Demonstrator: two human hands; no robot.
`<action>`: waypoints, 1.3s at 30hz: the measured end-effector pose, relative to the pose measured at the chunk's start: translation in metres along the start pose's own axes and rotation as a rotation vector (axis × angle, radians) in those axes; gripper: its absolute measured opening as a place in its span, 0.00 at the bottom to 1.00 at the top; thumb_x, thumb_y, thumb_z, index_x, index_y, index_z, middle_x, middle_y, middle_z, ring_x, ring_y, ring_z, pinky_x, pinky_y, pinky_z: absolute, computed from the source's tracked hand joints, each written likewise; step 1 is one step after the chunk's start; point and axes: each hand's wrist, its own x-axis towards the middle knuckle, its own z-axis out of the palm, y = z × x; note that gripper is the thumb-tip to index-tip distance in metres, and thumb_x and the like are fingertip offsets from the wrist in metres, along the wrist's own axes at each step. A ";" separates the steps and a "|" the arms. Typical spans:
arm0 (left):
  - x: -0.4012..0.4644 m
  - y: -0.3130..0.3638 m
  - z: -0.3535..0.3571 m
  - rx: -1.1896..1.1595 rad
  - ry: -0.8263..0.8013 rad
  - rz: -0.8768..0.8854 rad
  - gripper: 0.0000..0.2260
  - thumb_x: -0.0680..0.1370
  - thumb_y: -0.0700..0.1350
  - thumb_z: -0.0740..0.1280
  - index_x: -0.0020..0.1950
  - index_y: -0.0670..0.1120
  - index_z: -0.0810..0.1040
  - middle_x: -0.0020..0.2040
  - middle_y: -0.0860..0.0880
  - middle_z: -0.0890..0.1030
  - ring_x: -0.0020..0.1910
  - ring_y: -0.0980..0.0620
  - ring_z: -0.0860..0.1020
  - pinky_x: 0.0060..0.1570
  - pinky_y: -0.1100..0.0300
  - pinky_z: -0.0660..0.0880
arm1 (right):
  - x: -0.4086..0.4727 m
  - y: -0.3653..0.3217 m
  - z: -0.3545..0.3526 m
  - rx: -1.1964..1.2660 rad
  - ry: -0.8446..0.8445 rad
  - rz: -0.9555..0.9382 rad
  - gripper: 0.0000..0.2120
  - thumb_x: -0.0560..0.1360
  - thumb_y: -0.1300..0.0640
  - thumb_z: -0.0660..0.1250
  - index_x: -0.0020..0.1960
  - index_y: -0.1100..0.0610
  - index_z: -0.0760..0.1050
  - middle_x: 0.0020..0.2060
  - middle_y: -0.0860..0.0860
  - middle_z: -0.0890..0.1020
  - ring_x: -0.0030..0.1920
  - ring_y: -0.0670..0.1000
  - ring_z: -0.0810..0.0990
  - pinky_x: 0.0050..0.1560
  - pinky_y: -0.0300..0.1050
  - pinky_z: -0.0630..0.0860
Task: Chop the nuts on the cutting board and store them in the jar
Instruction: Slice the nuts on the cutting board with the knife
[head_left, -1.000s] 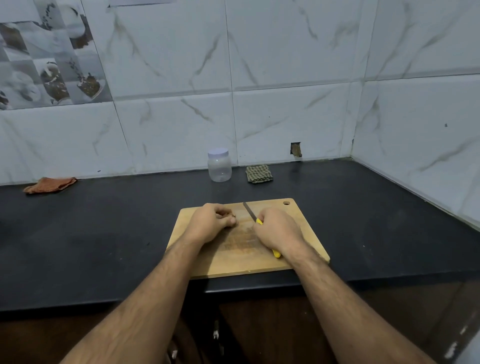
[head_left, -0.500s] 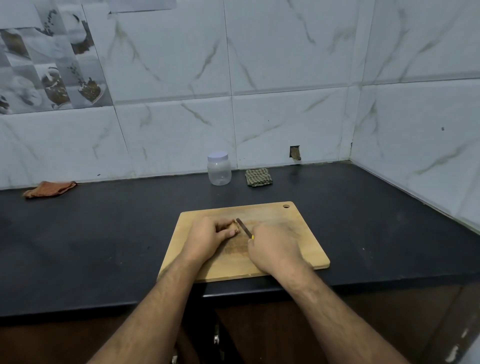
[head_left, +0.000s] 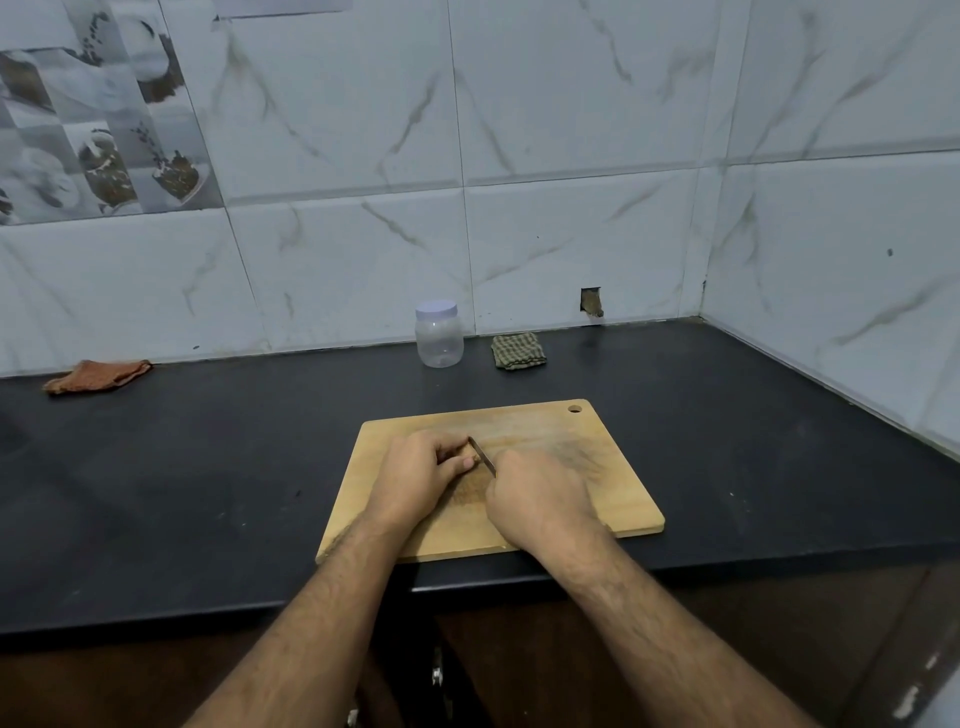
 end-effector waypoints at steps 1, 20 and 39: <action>-0.001 0.001 0.000 0.008 0.005 0.004 0.04 0.75 0.48 0.73 0.45 0.48 0.83 0.32 0.52 0.79 0.35 0.50 0.76 0.40 0.51 0.73 | 0.000 -0.001 -0.001 -0.007 -0.007 0.006 0.11 0.80 0.57 0.59 0.59 0.54 0.76 0.53 0.51 0.80 0.53 0.53 0.78 0.44 0.45 0.68; -0.002 0.003 0.000 0.025 0.035 0.009 0.05 0.75 0.47 0.73 0.47 0.47 0.84 0.36 0.53 0.83 0.38 0.53 0.79 0.43 0.53 0.75 | -0.002 -0.008 0.002 0.045 -0.019 0.059 0.11 0.78 0.62 0.60 0.58 0.56 0.77 0.52 0.52 0.80 0.49 0.52 0.77 0.43 0.44 0.71; -0.004 0.003 0.000 0.023 0.015 -0.031 0.02 0.76 0.48 0.71 0.46 0.51 0.84 0.37 0.56 0.84 0.40 0.56 0.80 0.42 0.55 0.74 | -0.005 -0.009 -0.003 0.015 -0.051 0.047 0.11 0.79 0.62 0.60 0.58 0.56 0.77 0.53 0.52 0.79 0.50 0.52 0.78 0.43 0.44 0.72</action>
